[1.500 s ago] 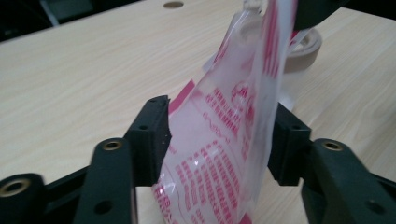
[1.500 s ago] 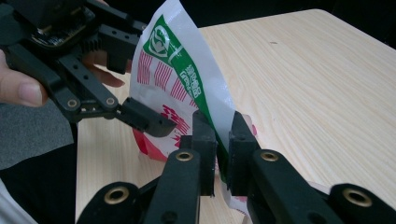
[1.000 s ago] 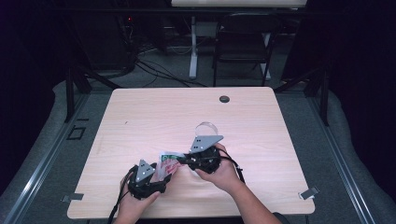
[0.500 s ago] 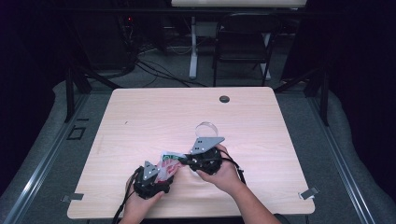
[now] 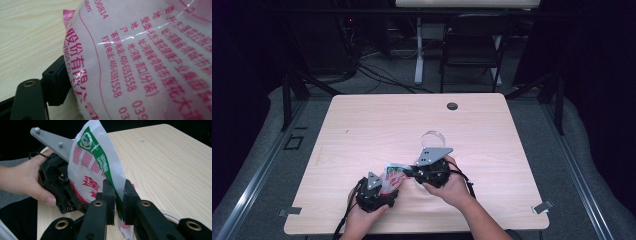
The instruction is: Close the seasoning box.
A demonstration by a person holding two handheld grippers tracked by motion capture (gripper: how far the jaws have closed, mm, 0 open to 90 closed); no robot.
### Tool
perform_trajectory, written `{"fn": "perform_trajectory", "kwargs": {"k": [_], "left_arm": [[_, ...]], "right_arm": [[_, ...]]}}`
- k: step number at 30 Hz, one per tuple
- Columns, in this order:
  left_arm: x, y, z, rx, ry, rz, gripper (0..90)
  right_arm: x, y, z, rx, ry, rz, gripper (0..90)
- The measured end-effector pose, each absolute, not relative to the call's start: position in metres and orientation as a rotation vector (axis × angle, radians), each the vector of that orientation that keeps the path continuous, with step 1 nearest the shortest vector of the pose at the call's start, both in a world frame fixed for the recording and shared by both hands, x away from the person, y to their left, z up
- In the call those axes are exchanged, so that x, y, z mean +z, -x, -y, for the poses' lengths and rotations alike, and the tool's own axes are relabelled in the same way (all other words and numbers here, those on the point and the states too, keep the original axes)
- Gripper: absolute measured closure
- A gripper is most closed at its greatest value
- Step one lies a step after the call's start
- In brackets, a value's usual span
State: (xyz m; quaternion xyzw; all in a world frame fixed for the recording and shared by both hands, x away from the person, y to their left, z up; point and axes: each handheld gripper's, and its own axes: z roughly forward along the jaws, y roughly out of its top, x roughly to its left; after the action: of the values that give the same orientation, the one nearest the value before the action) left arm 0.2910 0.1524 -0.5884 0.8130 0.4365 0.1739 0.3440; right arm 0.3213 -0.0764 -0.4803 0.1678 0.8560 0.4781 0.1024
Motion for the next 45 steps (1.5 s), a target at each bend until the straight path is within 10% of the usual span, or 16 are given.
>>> {"fn": "perform_trajectory", "kwargs": {"k": [22, 45], "left_arm": [[-0.586, -0.291, -0.16, 0.509, -2.06, -1.123, 54.6], [-0.55, -0.287, -0.162, 0.902, -2.161, -0.998, 58.7]], "right_arm": [[-0.478, -0.319, 0.074, 1.447, -0.479, -2.517, 83.4], [-0.467, -0.313, 0.079, 1.468, -0.48, -2.461, 84.8]]}}
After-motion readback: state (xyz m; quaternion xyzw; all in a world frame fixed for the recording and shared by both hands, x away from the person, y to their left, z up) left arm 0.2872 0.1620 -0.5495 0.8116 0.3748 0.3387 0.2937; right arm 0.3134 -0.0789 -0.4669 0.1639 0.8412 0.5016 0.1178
